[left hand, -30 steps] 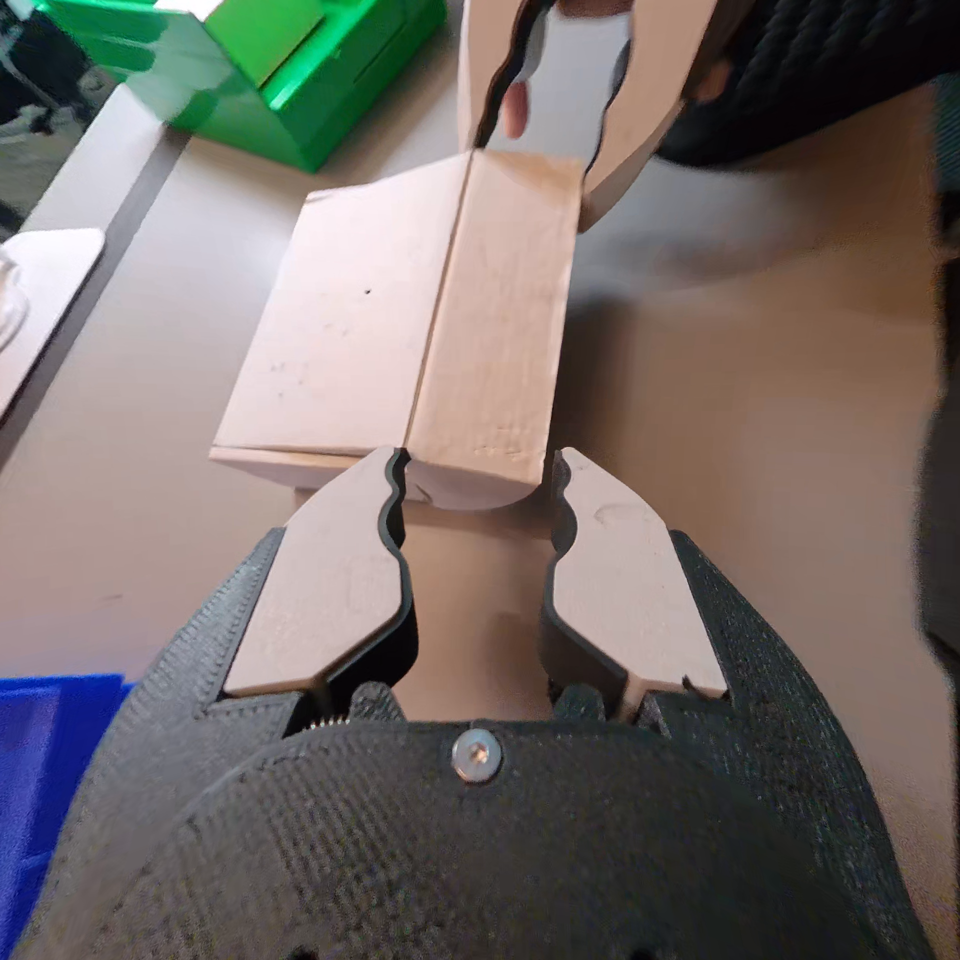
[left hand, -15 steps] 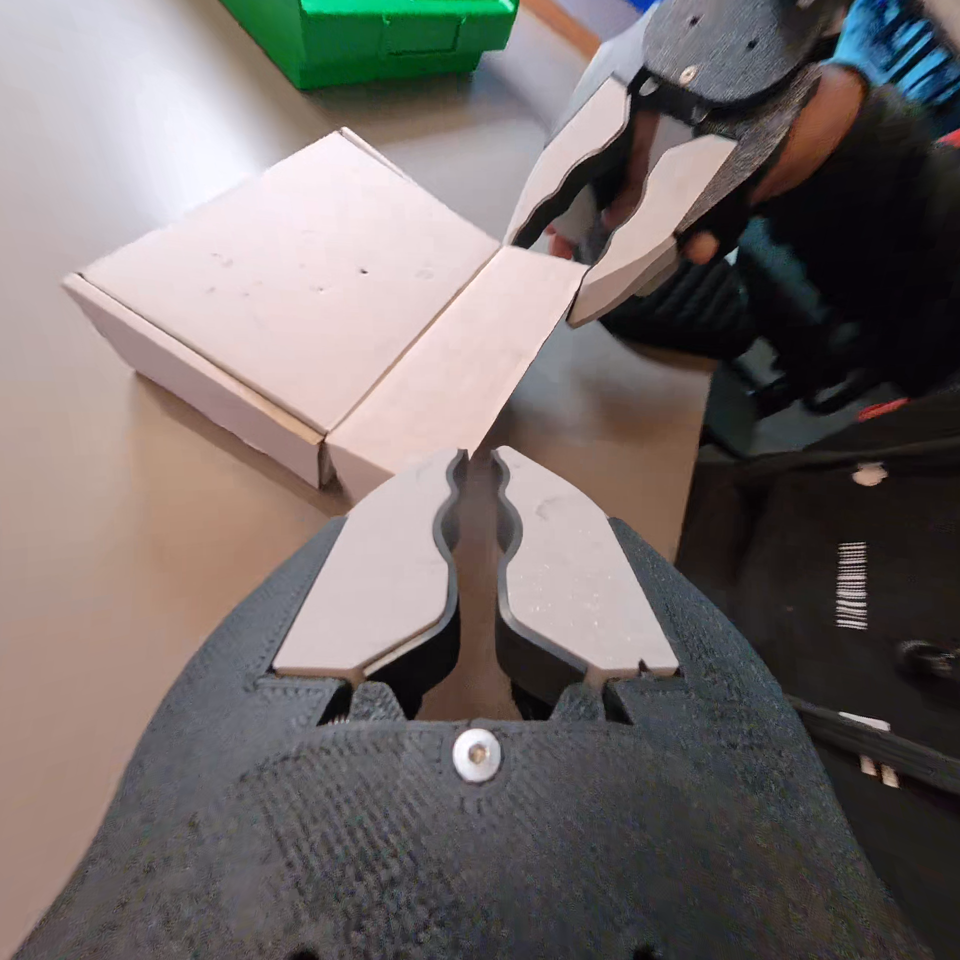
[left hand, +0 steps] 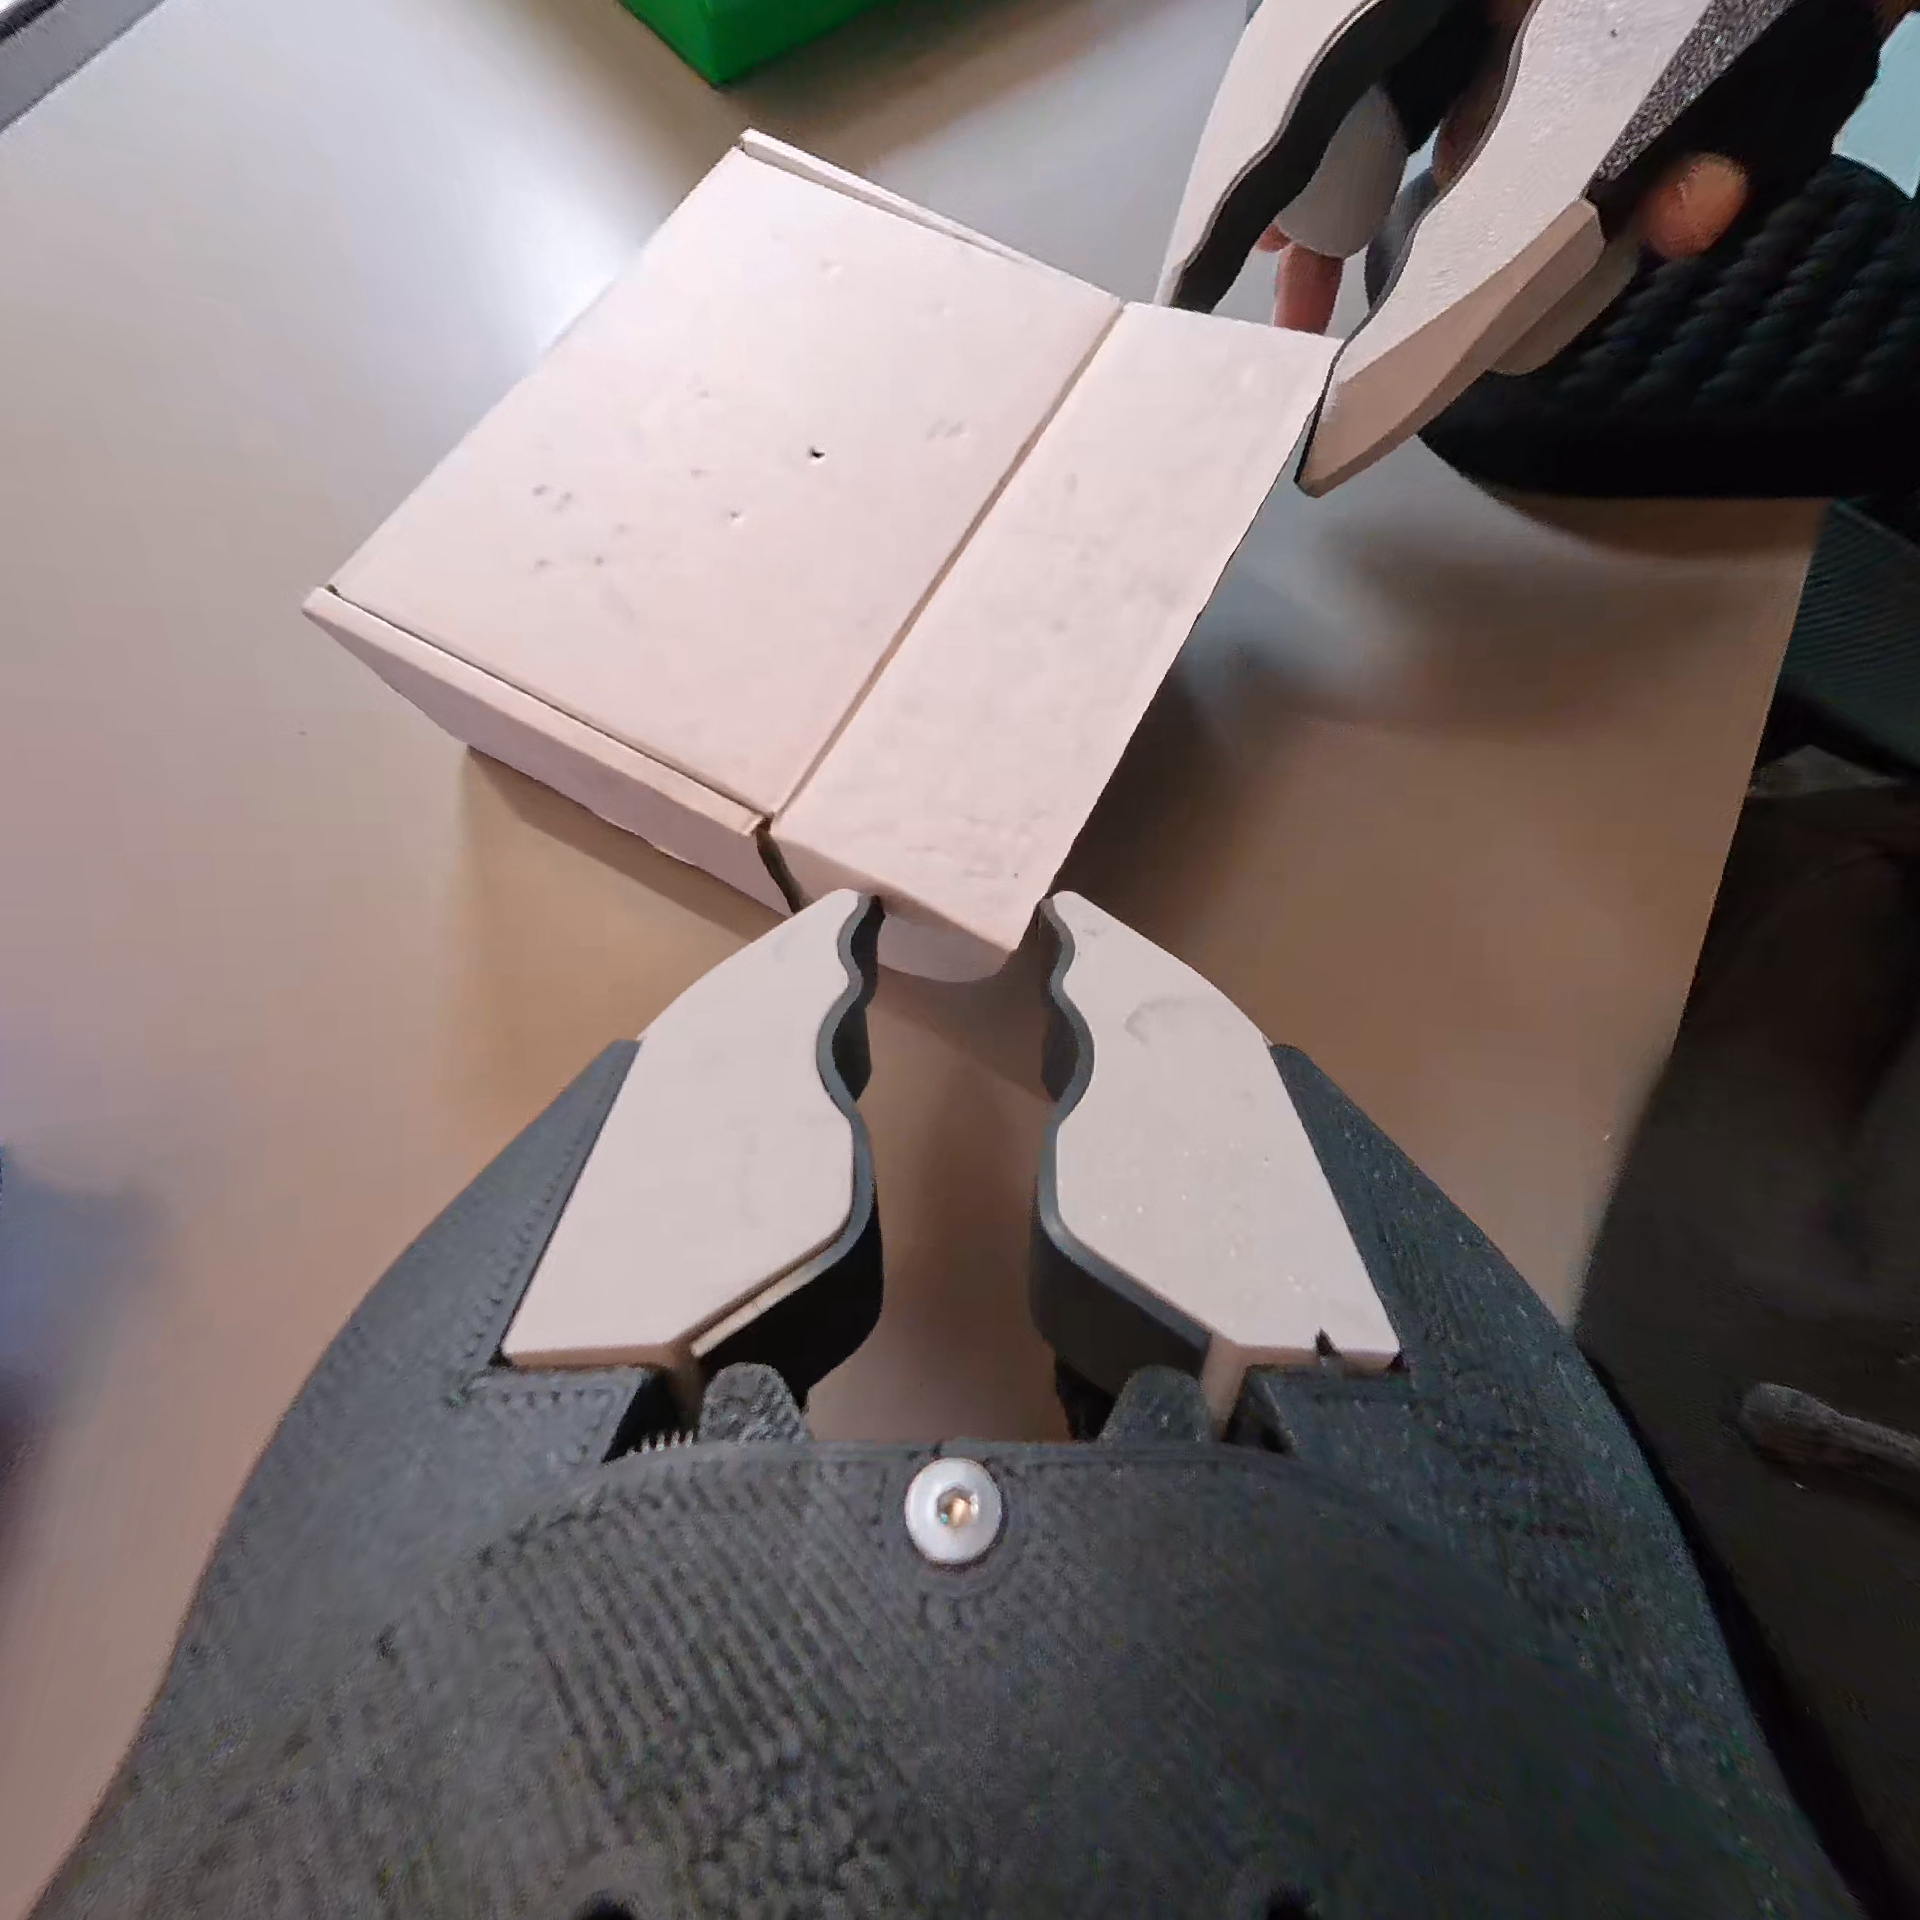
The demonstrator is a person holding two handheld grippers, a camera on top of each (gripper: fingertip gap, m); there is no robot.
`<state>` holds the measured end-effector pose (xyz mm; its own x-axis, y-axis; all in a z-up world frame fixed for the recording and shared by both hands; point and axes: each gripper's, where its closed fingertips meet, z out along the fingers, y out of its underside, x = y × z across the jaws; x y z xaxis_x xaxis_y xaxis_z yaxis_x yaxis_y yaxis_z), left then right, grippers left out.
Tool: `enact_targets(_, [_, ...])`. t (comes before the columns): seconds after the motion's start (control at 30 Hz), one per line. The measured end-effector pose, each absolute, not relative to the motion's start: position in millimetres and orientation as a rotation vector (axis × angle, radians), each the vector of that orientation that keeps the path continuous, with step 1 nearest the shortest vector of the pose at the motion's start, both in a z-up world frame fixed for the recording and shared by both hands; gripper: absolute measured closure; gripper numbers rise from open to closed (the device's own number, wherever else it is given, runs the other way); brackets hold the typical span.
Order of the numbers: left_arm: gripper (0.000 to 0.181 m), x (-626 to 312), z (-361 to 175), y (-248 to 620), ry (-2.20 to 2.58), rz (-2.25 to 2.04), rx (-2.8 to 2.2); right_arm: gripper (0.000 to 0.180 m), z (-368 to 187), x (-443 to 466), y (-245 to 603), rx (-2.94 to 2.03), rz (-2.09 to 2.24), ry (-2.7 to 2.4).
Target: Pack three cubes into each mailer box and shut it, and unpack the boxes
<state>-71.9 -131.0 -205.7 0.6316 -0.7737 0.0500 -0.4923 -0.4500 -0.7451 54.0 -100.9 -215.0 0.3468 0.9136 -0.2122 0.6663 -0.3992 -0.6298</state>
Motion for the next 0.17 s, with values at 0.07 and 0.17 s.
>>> enact_targets(0.07, [0.154, -73.1, -208.1, -132.2, 0.980, -0.510, -2.156, 0.128, -212.9, 58.1, -100.8, -2.155, 0.720, -1.384])
enact_targets(0.17, [0.155, -73.2, -211.4, -134.2, 0.978, -0.523, -2.164, 0.129, -209.7, 62.3, -102.5, -2.117, 0.665, -1.393])
